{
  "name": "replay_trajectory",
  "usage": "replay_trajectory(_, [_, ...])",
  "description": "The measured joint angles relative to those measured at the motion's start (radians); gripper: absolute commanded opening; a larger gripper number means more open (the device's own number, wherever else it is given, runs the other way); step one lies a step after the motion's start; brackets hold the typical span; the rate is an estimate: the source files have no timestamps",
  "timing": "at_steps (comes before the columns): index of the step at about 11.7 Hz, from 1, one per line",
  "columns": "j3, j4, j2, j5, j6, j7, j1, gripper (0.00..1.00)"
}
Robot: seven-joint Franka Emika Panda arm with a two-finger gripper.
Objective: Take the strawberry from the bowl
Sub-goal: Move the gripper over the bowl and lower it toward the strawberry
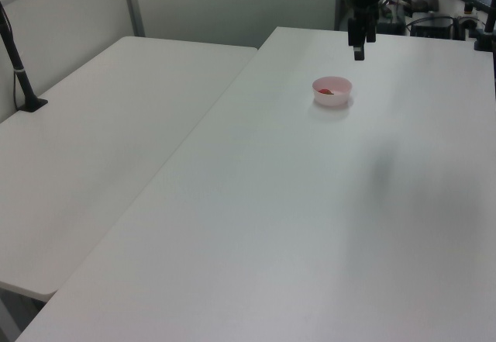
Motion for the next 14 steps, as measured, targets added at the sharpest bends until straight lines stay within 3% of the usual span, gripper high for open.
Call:
replay_trajectory(6, [-0.006,0.066,0.136,0.021,0.135,0.025,-0.163,0.85])
replay_trajectory(9, [-0.009,0.081,0.206,0.024,0.26,0.262,-0.235,0.8])
replay_trajectory(14, [-0.009,0.084,0.291,0.025,0.381,0.545,-0.271,0.73])
